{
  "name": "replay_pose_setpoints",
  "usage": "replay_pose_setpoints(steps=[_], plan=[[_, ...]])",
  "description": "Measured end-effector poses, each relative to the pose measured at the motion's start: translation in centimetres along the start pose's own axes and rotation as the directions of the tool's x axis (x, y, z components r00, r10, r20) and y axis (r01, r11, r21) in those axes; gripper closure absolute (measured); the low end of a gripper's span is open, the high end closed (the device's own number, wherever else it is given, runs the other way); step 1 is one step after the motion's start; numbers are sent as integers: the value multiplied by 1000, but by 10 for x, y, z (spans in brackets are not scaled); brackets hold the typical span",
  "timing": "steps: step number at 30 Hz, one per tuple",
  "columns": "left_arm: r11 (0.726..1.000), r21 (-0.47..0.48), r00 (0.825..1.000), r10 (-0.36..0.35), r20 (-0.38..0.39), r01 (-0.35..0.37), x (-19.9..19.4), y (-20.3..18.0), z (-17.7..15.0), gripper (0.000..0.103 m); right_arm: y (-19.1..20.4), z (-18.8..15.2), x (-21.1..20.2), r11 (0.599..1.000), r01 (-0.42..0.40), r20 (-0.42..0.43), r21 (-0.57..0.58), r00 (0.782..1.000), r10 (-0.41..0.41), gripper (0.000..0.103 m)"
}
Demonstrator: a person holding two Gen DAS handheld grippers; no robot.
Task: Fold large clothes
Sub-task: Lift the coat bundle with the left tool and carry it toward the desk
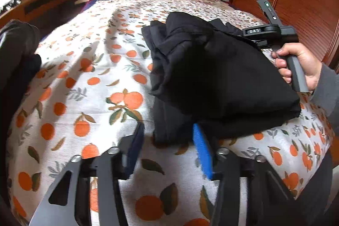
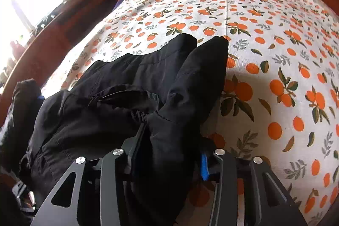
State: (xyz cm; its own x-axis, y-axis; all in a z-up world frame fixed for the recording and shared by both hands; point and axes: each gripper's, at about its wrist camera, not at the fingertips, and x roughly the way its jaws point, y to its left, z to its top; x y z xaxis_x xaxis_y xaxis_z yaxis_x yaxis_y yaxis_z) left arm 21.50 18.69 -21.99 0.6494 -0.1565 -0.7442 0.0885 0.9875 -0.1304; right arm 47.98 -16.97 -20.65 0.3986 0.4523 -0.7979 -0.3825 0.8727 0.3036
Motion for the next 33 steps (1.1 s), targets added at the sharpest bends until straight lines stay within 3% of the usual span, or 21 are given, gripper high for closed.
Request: replay_pose_setpoints(steps=[3,4,6,10,18,22,29,33], plan=[[1000,8,1000,-8,-13,8,3,-4,-2,69,-4,-1,1,999,-26,6,27,1000,26,65],[1000,7,1000,-20,-24,20,4,-4,-1,78,-3,-1,0,999,-34,13,23,999,34,68],[999,7,998,-52,-36,52,4,-4,0,86,2,-2,-6,999,-31,44,-8,999,32,77],[999,0,999,-40,8,40,-6,-9,1,93,16,-7,-27,997,-4,136,-72,991,13,81],[999,-37,985,8,175,-2,-66,-12,11,95,53,1,-76,990,-35,218,-134,974,64,83],[998,-55,975,29,221,-17,-95,0,14,95,81,11,-94,985,-57,239,-162,966,96,83],[992,-83,948,121,294,-100,-156,36,20,96,164,29,-108,968,-108,257,-228,952,166,83],[979,-106,922,201,332,-175,-200,66,24,96,224,39,-111,950,-146,261,-276,940,221,83]])
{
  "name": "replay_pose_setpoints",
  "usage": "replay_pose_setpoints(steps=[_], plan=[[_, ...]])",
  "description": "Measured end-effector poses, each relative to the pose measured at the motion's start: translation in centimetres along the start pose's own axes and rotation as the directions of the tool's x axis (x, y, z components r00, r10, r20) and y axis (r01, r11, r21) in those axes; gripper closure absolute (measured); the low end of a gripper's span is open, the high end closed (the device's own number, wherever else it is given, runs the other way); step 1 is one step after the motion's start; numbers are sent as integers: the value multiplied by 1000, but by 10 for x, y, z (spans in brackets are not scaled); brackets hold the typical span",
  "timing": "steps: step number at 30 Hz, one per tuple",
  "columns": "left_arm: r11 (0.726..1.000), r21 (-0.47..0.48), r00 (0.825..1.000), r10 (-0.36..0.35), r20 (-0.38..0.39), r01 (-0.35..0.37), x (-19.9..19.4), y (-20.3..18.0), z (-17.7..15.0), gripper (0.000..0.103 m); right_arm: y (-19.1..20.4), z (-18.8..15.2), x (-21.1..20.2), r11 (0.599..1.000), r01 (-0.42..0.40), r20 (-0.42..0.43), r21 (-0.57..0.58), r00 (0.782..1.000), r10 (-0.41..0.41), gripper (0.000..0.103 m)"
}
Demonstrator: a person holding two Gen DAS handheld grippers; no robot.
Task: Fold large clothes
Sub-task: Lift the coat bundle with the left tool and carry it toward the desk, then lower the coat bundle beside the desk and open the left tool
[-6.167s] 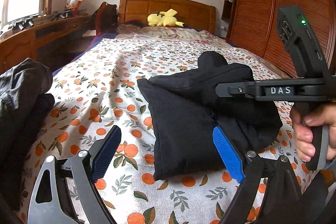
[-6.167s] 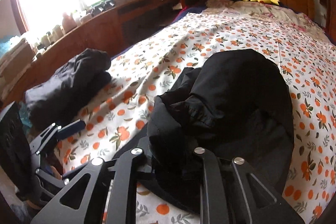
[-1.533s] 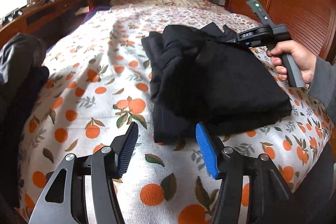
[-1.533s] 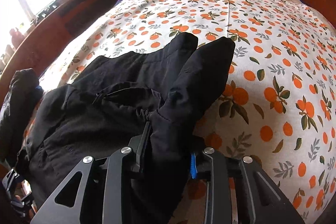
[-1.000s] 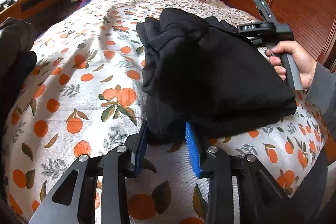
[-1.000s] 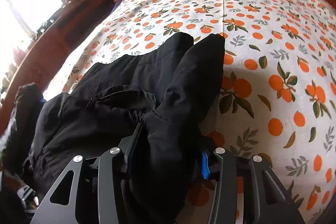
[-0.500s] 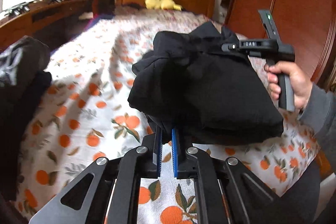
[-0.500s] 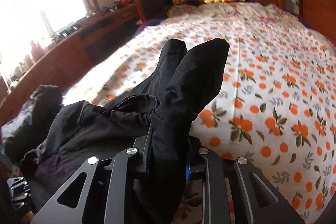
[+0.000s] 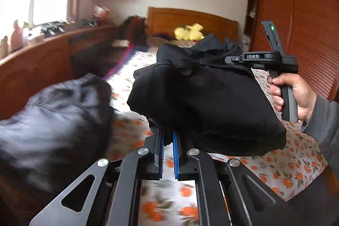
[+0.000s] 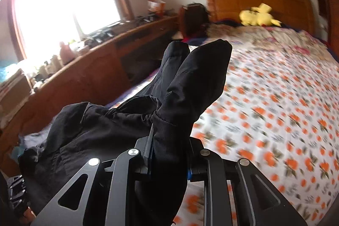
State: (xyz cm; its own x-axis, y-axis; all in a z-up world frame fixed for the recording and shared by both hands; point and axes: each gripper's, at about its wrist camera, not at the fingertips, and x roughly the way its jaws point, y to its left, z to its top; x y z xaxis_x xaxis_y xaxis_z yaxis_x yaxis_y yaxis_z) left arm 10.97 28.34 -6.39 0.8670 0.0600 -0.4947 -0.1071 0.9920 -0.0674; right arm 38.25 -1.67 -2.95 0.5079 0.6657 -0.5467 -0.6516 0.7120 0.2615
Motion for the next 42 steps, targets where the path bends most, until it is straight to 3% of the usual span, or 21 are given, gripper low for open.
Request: replay_pose_setpoints(steps=[10,14,21,25,31,34,37,39,42], plan=[[980,-57,979,193,61,-190,-65,114,32,96,151,50,59,989,-134,2,-62,991,134,83],[956,-85,957,285,53,-280,-85,164,39,96,213,57,88,978,-190,-17,-82,982,189,83],[912,-137,919,393,28,-386,-114,230,29,96,283,43,121,954,-267,-71,-138,963,259,83],[898,-169,912,411,-14,-407,-114,256,13,96,303,30,142,949,-267,-102,-168,962,252,82],[877,-210,902,427,-70,-432,-101,277,-13,95,297,5,178,962,-199,-190,-187,968,163,79],[873,-214,898,432,-80,-438,-102,278,-16,91,288,-2,186,967,-184,-232,-175,962,142,73],[849,-187,869,487,-89,-494,-107,276,-18,81,285,-4,182,965,-171,-239,-197,963,122,63],[842,-184,861,500,-87,-508,-112,271,-20,76,282,-4,172,962,-159,-221,-221,969,109,42],[843,-189,863,499,-76,-504,-126,261,-19,76,283,-4,149,943,-159,-163,-292,980,115,43]])
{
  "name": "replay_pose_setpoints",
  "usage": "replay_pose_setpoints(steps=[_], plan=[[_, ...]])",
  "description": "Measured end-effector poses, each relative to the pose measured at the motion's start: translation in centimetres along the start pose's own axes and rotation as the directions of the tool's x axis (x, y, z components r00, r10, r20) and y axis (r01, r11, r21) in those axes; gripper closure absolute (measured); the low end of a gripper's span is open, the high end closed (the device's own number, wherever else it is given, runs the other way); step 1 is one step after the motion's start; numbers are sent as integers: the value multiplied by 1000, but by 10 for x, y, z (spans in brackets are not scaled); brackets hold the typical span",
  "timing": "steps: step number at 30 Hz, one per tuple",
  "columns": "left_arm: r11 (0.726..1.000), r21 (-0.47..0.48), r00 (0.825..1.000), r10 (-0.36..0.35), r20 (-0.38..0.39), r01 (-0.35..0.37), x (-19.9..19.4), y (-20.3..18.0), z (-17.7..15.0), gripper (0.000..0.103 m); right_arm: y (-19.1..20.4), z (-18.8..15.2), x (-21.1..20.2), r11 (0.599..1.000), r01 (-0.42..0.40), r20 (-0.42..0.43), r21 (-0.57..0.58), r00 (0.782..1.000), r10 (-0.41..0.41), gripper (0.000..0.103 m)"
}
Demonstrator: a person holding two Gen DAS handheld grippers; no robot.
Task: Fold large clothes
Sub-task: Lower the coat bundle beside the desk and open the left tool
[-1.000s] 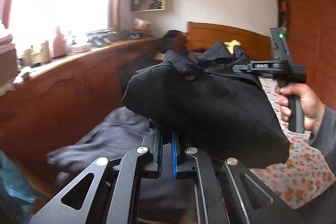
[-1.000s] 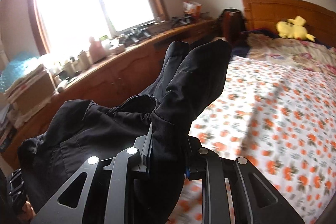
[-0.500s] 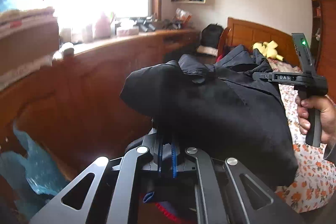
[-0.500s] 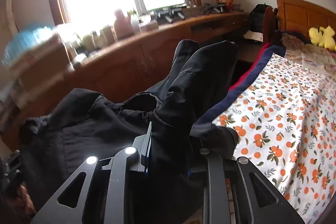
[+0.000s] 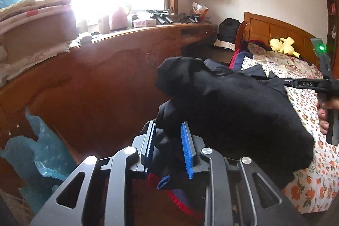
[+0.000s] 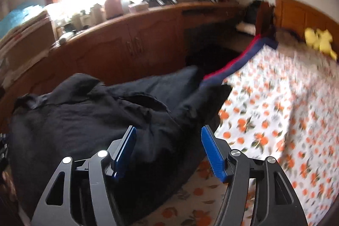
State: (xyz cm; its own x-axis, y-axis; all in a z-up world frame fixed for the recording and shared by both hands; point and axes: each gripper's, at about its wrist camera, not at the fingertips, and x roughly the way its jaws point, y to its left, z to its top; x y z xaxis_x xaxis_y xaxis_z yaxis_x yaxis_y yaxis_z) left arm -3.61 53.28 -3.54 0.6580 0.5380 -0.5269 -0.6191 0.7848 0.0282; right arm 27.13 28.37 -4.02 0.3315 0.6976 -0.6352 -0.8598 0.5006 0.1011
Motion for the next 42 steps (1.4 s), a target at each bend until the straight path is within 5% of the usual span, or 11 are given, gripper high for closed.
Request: replay_pose_setpoints(steps=[6,13,20,21,22,25,31,39,42], plan=[[998,17,994,-66,89,65,-44,-27,24,76,27,-10,-32,987,-133,26,-87,990,136,75],[994,58,991,-94,95,89,-42,-69,55,76,58,-35,-62,970,-207,26,-128,977,212,76],[991,66,989,-120,89,115,-44,-102,52,75,44,-62,-105,972,-190,50,-136,979,198,76],[991,72,989,-120,89,113,-45,-109,51,61,40,-64,-110,973,-187,54,-134,979,195,76],[992,78,989,-111,97,103,-46,-116,50,35,35,-68,-117,975,-180,63,-131,980,190,76],[992,100,985,-96,142,82,-56,-135,45,4,18,-77,-137,979,-162,78,-120,982,172,76],[985,115,982,-140,129,125,-63,-178,40,2,-17,-97,-176,991,-109,118,-82,986,118,63],[969,130,970,-223,99,209,-64,-240,22,2,-74,-134,-232,999,23,186,-26,982,-18,17],[960,145,964,-252,83,238,-64,-265,12,2,-94,-151,-248,997,71,200,-2,977,-69,11]])
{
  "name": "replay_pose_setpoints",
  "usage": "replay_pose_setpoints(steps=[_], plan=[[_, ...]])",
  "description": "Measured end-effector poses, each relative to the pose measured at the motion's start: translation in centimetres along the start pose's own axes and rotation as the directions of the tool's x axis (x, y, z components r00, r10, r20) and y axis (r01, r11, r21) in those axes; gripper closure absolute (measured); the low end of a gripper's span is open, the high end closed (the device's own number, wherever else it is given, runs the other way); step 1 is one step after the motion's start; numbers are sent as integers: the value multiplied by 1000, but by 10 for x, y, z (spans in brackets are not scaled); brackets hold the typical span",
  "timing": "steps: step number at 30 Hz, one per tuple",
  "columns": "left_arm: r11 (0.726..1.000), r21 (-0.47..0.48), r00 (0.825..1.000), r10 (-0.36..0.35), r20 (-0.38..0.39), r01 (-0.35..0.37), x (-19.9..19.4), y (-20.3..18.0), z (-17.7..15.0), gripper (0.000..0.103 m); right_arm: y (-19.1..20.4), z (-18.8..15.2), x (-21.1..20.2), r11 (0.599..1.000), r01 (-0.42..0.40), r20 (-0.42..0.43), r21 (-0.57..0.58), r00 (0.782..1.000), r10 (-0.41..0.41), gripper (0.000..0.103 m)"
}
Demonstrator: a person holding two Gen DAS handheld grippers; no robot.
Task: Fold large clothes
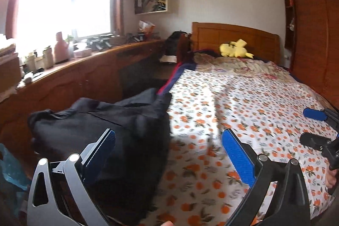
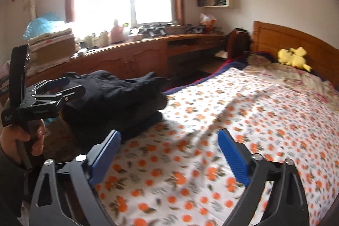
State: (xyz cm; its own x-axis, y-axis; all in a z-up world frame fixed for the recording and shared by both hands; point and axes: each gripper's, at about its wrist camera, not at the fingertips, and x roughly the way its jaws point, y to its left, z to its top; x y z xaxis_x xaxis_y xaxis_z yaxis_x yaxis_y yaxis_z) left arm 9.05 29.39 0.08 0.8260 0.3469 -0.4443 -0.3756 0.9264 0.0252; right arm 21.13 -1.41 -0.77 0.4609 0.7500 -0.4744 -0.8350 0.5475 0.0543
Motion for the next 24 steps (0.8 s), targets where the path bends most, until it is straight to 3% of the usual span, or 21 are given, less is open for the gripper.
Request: replay_pose_setpoints(steps=[14,17,24], plan=[[983,43,983,-179,-34,180,-3,-121,-45,2,-72,-86,-79,978,178,-25,111,984,-176,7],[980,61,981,-186,-45,189,-9,-146,-52,2,-83,-105,-107,957,251,-15,142,968,-251,7],[954,101,960,-278,-41,281,-33,-204,-57,2,-108,-133,-187,904,339,33,261,933,-359,7]])
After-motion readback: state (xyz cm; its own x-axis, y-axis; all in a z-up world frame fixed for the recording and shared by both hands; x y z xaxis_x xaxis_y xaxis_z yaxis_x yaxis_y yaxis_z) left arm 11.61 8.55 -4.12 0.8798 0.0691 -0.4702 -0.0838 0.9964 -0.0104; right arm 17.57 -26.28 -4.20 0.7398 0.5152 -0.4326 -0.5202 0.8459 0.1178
